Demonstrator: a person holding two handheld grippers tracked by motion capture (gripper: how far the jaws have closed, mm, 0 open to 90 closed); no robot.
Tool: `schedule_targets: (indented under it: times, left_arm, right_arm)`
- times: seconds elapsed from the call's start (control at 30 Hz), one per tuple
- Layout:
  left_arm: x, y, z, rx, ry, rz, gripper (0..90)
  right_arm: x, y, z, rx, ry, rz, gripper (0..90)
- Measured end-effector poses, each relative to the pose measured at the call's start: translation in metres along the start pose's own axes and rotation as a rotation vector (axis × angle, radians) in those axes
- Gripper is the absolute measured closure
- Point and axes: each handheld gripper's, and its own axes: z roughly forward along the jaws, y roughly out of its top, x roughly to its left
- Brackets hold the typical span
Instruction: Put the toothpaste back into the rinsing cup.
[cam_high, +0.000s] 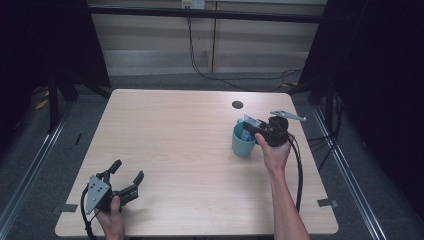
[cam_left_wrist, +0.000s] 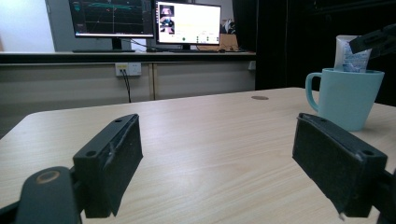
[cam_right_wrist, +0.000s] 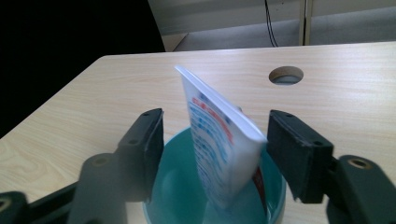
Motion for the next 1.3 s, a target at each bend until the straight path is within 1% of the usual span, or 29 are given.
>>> schedule_targets:
  times: [0.03,0.1,0.13,0.17,0.2,0.27,0.37,0.47,0.53,0.57,0.6,0.67,0.73,0.83,0.87,0.97,1.03,1.1,1.13,1.17,1.23,1.3]
  left_arm:
    - [0.000,0.000,0.000,0.000,0.003,0.004,15.7]
    - [0.000,0.000,0.000,-0.002,0.001,0.001,15.7]
    - [0.000,0.000,0.000,0.000,0.001,0.002,15.7]
    - [0.000,0.000,0.000,0.000,0.000,0.001,15.7]
    - [0.000,0.000,0.000,-0.001,0.002,0.002,15.7]
    - [0.000,0.000,0.000,0.000,0.003,0.002,15.7]
    - [0.000,0.000,0.000,-0.002,0.003,0.004,15.7]
    - [0.000,0.000,0.000,-0.001,0.002,0.002,15.7]
    - [0.000,0.000,0.000,-0.001,0.001,0.002,15.7]
    - [0.000,0.000,0.000,-0.001,0.001,0.002,15.7]
    - [0.000,0.000,0.000,-0.001,0.001,0.002,15.7]
    - [0.000,0.000,0.000,-0.001,0.001,0.002,15.7]
    - [0.000,0.000,0.000,-0.001,0.001,0.002,15.7]
    - [0.000,0.000,0.000,-0.001,0.002,0.002,15.7]
    - [0.000,0.000,0.000,-0.001,0.001,0.002,15.7]
    - [0.000,0.000,0.000,-0.001,0.001,0.001,15.7]
    - [0.000,0.000,0.000,-0.001,0.001,0.002,15.7]
    - [0.000,0.000,0.000,-0.001,0.001,0.002,15.7]
    - [0.000,0.000,0.000,-0.001,0.001,0.002,15.8]
    - [0.000,0.000,0.000,-0.001,0.002,0.002,15.7]
    - [0.000,0.000,0.000,-0.001,0.002,0.002,15.8]
    - [0.000,0.000,0.000,-0.001,0.002,0.002,15.7]
  right_arm:
    - [0.000,0.000,0.000,0.005,-0.003,0.001,27.1]
    - [-0.001,0.000,0.000,0.011,0.004,0.005,21.0]
    - [-0.001,0.000,0.000,0.015,0.004,0.011,15.6]
    - [-0.001,0.000,0.000,0.017,0.008,0.012,14.5]
    - [-0.001,0.000,-0.001,0.015,0.010,0.011,14.5]
    - [-0.001,0.000,-0.002,0.016,-0.011,0.011,14.0]
    - [-0.002,0.000,-0.004,0.021,-0.018,0.013,14.0]
    - [-0.002,0.001,-0.007,0.016,-0.007,0.004,14.0]
    - [-0.001,0.001,-0.008,0.016,0.004,0.007,14.0]
    - [-0.001,0.000,-0.009,0.023,0.009,0.016,14.0]
    - [0.000,0.000,-0.010,0.024,0.003,0.017,14.0]
    - [0.001,-0.001,-0.011,0.021,0.009,0.010,14.0]
    - [0.002,-0.003,-0.014,0.020,0.014,0.019,14.0]
    - [0.000,-0.005,-0.015,0.025,-0.006,0.018,14.1]
    - [0.000,-0.006,-0.016,0.025,-0.013,0.027,14.1]
    - [0.000,-0.009,-0.019,0.019,-0.021,0.027,14.1]
    - [0.002,-0.011,-0.021,0.014,-0.018,0.029,14.1]
    - [0.003,-0.013,-0.025,-0.007,-0.020,0.027,14.0]
    - [0.003,-0.014,-0.026,-0.008,-0.016,0.033,14.1]
    - [0.003,-0.016,-0.027,-0.007,-0.012,0.027,14.0]
    - [0.004,-0.018,-0.027,-0.002,-0.022,0.027,14.1]
    - [0.003,-0.021,-0.029,-0.006,-0.021,0.029,14.0]
